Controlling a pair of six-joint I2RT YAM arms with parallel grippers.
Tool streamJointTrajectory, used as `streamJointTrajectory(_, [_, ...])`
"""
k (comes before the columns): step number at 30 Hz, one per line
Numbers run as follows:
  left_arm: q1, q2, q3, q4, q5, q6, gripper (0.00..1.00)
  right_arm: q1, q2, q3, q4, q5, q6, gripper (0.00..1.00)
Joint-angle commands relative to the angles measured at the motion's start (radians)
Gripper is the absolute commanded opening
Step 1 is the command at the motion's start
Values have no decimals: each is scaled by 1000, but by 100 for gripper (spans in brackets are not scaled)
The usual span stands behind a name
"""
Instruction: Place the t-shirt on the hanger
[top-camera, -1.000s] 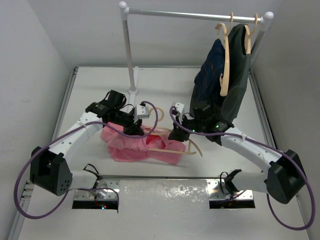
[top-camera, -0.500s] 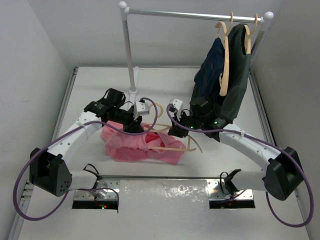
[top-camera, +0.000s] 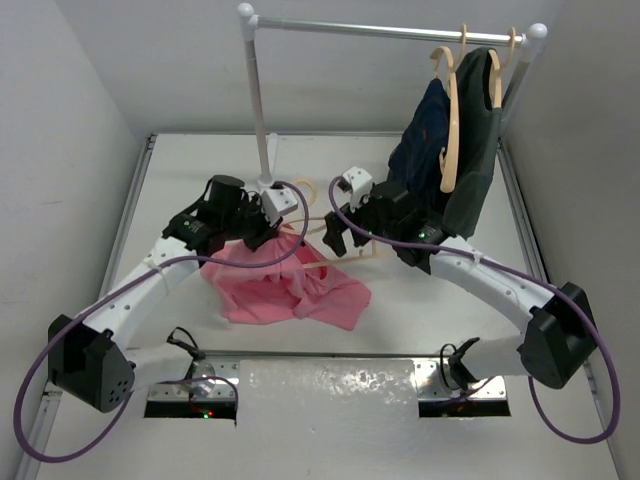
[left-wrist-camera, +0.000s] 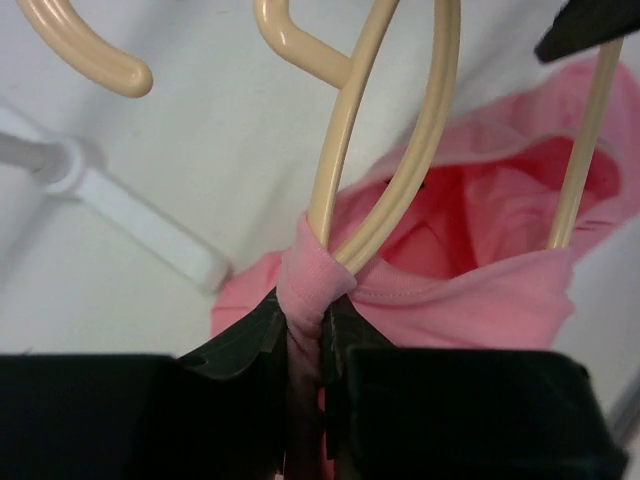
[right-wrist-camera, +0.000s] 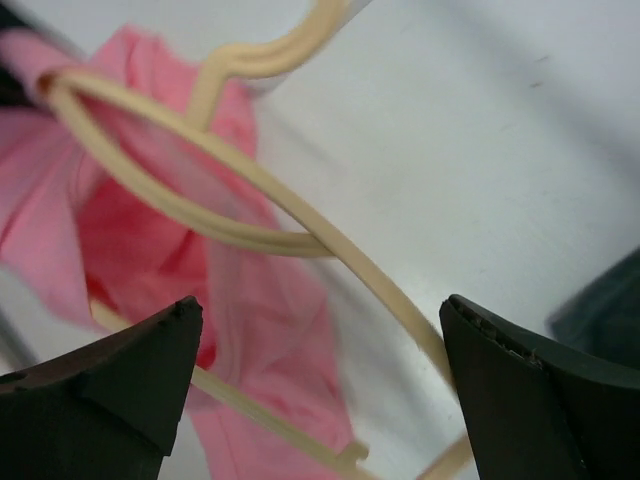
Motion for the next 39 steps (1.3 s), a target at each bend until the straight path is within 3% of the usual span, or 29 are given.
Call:
streamJointTrajectory(1, [5, -55, -15, 207, -277, -109, 0, 8, 19, 112, 22, 228, 190, 99])
streamJointTrajectory(4, [5, -62, -39, 273, -421, -138, 0, 8, -1, 111, 3, 366, 311, 99])
streamJointTrajectory(8, [3, -76, -44, 333, -525, -160, 0, 10, -70, 68, 88, 391, 430, 98])
streamJointTrajectory(12, [-23, -133, -99, 424, -573, -95, 0, 25, -67, 52, 89, 378, 543, 51])
streamJointTrajectory(13, [-41, -139, -111, 457, -587, -76, 0, 30, -59, 7, 158, 358, 607, 45])
streamJointTrajectory(17, [-57, -133, -136, 511, -646, -14, 0, 65, 77, -14, 269, 229, 729, 64])
streamJointTrajectory(20, [-57, -136, -142, 519, -654, -12, 0, 70, 208, 61, 334, 192, 756, 67])
streamJointTrajectory(29, [-58, -148, -150, 505, -617, -45, 0, 67, 384, 114, 451, 252, 855, 61])
streamJointTrajectory(33, [-57, -150, -156, 507, -612, -42, 0, 67, 397, 101, 494, 230, 850, 57])
streamJointTrajectory(39, [-57, -148, -161, 507, -600, -49, 0, 56, 402, 65, 555, 260, 914, 59])
